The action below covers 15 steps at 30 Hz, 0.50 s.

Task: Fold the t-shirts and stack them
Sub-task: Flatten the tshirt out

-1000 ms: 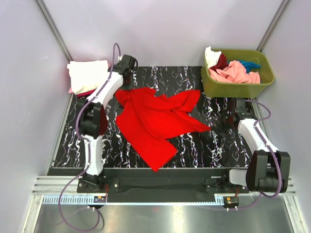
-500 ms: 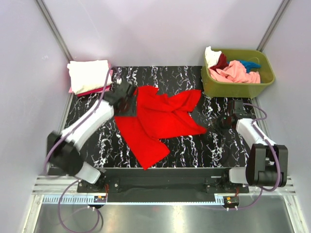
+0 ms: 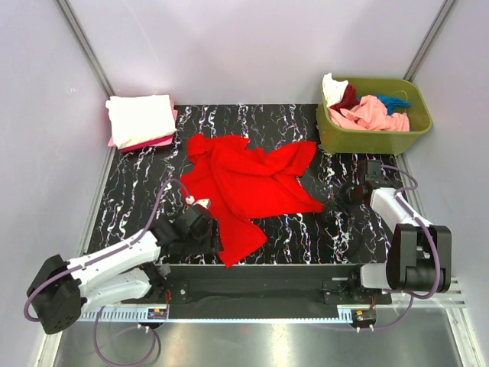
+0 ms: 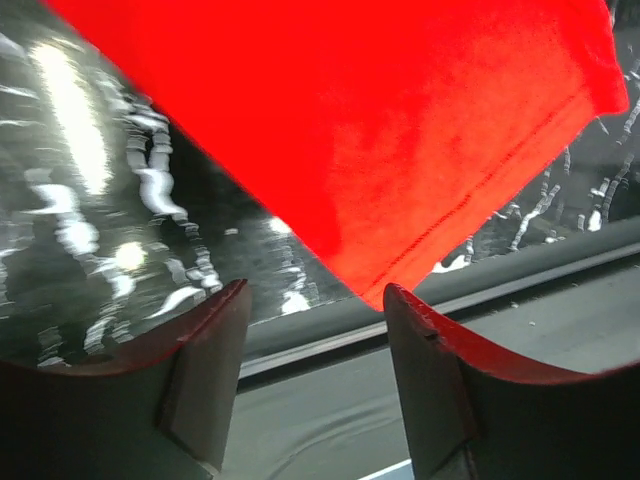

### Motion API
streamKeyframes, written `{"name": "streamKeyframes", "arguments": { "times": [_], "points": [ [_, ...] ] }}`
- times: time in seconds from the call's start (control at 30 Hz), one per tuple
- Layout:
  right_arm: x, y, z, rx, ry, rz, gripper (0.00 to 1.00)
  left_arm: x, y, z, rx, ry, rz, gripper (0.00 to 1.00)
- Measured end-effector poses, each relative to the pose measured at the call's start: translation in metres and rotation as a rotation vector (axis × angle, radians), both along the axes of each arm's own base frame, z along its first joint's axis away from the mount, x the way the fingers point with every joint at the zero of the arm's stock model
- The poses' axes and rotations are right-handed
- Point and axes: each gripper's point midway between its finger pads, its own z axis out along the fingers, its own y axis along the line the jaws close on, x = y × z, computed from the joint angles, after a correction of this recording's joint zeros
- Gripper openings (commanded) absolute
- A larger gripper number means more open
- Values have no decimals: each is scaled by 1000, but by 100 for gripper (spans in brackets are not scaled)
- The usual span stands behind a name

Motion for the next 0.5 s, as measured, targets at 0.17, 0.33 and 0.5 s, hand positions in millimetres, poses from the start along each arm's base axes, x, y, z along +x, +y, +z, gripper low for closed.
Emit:
{"name": "streamKeyframes", "arguments": {
  "times": [0.17, 0.33, 0.5],
  "points": [
    [-1, 0, 1, -1, -4, 1, 0, -9, -24, -7, -87, 34, -2, 63],
    [-1, 0, 2, -2, -10, 2, 0, -24, -40, -16, -86, 72, -38, 63],
    [-1, 0, 2, -2, -10, 2, 0, -39, -44, -23, -56, 119, -29, 63]
  ]
}}
